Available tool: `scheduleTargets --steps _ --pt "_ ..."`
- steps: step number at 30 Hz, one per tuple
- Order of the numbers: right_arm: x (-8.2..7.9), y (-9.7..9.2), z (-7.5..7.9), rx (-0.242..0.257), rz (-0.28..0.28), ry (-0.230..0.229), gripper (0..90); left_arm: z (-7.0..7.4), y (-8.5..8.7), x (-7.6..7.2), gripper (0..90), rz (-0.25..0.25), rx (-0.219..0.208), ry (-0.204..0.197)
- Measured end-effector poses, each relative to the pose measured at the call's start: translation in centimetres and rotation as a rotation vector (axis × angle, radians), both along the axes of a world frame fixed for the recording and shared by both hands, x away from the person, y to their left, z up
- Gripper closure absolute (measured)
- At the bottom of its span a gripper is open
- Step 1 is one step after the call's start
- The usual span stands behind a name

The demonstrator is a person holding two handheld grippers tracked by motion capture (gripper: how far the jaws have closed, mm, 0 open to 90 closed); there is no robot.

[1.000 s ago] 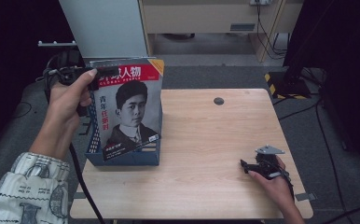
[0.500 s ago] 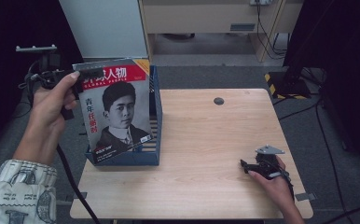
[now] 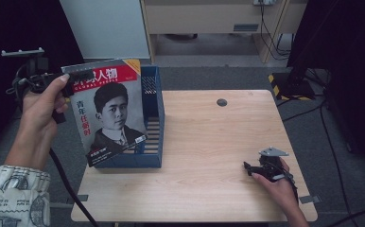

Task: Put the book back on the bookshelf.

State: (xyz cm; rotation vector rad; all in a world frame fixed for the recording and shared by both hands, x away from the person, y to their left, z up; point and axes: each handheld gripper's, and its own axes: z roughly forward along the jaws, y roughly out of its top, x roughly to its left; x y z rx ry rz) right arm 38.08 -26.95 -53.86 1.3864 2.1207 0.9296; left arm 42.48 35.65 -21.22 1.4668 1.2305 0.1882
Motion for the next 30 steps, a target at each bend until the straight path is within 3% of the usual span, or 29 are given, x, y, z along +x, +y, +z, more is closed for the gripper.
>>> scheduleTargets --steps 30 --pt "0.0 0.0 0.0 0.0 0.0 0.0 16.1 -0.3 3.5 -1.4 86.0 0.091 0.004 -0.005"
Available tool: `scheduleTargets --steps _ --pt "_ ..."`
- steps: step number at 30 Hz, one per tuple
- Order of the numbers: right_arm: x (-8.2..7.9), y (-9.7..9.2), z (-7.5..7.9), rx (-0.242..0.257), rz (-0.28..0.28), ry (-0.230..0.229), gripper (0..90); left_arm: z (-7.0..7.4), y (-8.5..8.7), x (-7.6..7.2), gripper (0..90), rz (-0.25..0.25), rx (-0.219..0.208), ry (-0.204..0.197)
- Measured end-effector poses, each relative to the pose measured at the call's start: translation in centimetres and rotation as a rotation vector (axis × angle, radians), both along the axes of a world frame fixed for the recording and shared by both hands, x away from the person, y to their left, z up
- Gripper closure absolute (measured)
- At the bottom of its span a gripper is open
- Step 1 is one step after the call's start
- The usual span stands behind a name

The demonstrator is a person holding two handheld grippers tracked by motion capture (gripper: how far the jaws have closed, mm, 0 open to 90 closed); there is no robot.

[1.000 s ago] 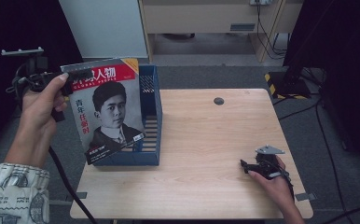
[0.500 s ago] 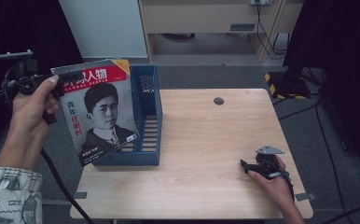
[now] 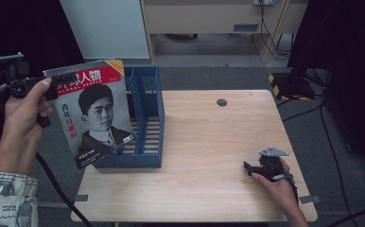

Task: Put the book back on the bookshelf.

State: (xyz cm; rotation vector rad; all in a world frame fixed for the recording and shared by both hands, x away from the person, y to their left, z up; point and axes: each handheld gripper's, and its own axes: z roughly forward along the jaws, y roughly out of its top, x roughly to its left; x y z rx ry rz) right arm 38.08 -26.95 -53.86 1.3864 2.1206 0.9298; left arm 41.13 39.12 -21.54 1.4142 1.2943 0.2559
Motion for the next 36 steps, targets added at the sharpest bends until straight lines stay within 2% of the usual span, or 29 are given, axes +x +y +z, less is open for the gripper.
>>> scheduleTargets --steps 11,25,29,36 --pt "0.0 0.0 0.0 0.0 0.0 0.0 16.0 -0.1 1.0 -0.5 86.0 0.029 0.031 -0.006" --pt "0.0 0.0 0.0 0.0 0.0 0.0 16.0 -0.1 3.0 -1.2 86.0 0.065 0.028 -0.005" --pt "0.0 0.0 0.0 0.0 0.0 -0.001 16.0 0.1 3.4 -1.3 86.1 0.077 0.049 -0.011" --pt "0.0 0.0 0.0 0.0 0.001 0.0 16.0 0.2 4.4 -1.7 86.1 0.084 0.064 -0.009"
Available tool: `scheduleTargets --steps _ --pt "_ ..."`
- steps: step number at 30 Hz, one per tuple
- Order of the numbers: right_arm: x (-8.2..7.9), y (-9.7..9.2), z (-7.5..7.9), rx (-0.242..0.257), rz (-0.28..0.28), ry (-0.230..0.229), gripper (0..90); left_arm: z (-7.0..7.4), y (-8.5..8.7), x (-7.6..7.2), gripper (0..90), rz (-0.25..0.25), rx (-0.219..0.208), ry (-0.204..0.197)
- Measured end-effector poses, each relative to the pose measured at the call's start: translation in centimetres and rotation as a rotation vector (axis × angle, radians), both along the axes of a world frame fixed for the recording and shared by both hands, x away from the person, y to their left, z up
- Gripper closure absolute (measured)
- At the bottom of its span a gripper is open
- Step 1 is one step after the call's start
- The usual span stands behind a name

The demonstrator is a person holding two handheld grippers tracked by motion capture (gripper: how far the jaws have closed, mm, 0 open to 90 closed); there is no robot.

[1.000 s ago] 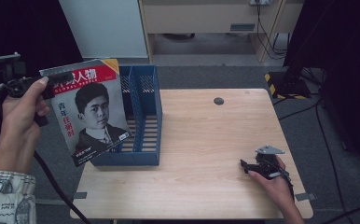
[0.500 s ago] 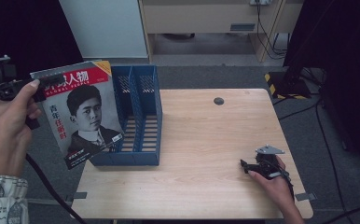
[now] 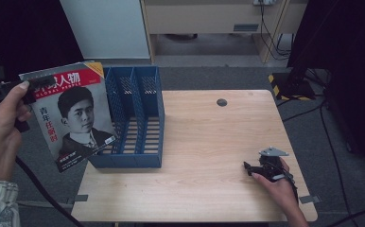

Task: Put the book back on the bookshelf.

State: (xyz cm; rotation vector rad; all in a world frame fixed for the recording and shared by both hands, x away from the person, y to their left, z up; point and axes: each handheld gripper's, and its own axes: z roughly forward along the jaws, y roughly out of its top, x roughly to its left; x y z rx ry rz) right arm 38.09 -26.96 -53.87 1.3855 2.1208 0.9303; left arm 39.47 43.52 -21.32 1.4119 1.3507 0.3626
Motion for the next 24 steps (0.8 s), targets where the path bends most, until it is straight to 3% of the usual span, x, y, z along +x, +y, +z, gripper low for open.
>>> scheduleTargets --steps 12,24 --pt "0.0 0.0 0.0 0.0 0.0 0.0 16.0 -0.2 1.3 0.8 86.1 0.035 0.013 -0.006" --pt "0.0 0.0 0.0 0.002 -0.003 0.002 16.0 -1.3 1.7 2.5 86.2 0.063 0.061 0.001"
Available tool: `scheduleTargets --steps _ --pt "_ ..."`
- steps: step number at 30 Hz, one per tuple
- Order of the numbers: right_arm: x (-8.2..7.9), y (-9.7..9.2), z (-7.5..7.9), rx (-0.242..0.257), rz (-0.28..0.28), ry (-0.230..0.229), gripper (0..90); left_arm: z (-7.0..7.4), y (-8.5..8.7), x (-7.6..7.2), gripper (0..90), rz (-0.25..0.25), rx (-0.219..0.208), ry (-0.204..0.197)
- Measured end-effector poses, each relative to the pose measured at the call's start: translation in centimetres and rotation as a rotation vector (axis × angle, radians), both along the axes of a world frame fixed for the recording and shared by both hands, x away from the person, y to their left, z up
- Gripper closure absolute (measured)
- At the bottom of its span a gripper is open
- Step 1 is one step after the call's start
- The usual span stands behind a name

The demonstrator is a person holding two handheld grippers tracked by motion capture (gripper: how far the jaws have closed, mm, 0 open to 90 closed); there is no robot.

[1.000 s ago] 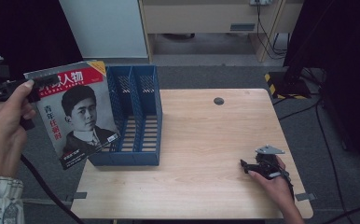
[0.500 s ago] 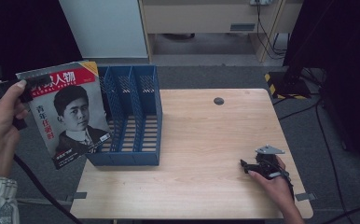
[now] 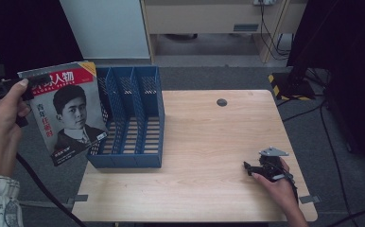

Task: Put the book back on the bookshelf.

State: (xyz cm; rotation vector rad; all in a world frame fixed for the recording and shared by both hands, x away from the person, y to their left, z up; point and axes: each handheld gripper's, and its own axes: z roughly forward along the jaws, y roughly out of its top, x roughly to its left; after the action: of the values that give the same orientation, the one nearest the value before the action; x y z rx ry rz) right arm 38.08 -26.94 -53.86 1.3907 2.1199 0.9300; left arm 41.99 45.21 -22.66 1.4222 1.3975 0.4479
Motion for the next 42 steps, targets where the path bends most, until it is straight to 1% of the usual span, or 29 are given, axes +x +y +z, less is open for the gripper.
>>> scheduleTargets --steps 2,6,9,16,17,24,25,27,31,32,33,35,38,42 --pt "0.0 0.0 0.0 -0.001 0.0 -0.001 16.0 -0.1 -0.2 0.1 86.2 -0.001 0.003 -0.001" --pt "0.0 0.0 0.0 0.002 -0.003 -0.001 16.0 -0.2 -1.5 0.7 86.2 0.008 0.04 0.002" --pt "0.0 0.0 0.0 0.003 -0.003 -0.001 16.0 -0.3 -2.3 1.2 86.1 0.014 0.049 0.011" --pt "0.0 0.0 0.0 0.003 -0.003 -0.001 16.1 -0.7 -3.1 1.9 86.2 0.01 0.032 0.018" --pt "0.0 0.0 0.0 0.003 -0.003 -0.001 16.1 -0.7 -3.3 2.0 86.3 0.003 0.03 0.02" --pt "0.0 0.0 0.0 0.003 -0.002 -0.001 16.1 -0.8 -3.9 2.2 86.1 -0.013 0.033 0.019" --pt "0.0 0.0 0.0 0.003 -0.003 -0.001 16.1 -0.8 -4.0 2.3 86.1 -0.019 0.021 0.017" --pt "0.0 0.0 0.0 0.003 -0.002 -0.001 16.1 -0.8 -4.1 2.3 86.1 -0.023 0.015 0.015" --pt "0.0 0.0 0.0 0.003 -0.003 -0.001 16.1 -0.6 -4.3 2.4 86.1 -0.032 -0.011 -0.001" --pt "0.0 0.0 0.0 0.003 -0.003 -0.001 16.1 -0.6 -4.3 2.4 86.1 -0.032 -0.011 -0.001" --pt "0.0 0.0 0.0 0.003 -0.003 -0.001 16.1 -0.6 -4.4 2.4 86.1 -0.034 -0.017 -0.011" --pt "0.0 0.0 0.0 0.003 -0.002 -0.001 16.1 -0.6 -4.5 2.6 86.1 -0.034 -0.012 -0.021" --pt "0.0 0.0 0.0 0.003 -0.003 -0.001 16.1 -0.7 -4.7 2.7 85.9 -0.03 -0.009 -0.022" --pt "0.0 0.0 0.0 0.004 -0.004 0.0 16.1 -1.1 -5.0 3.1 86.0 -0.023 0.007 -0.043"
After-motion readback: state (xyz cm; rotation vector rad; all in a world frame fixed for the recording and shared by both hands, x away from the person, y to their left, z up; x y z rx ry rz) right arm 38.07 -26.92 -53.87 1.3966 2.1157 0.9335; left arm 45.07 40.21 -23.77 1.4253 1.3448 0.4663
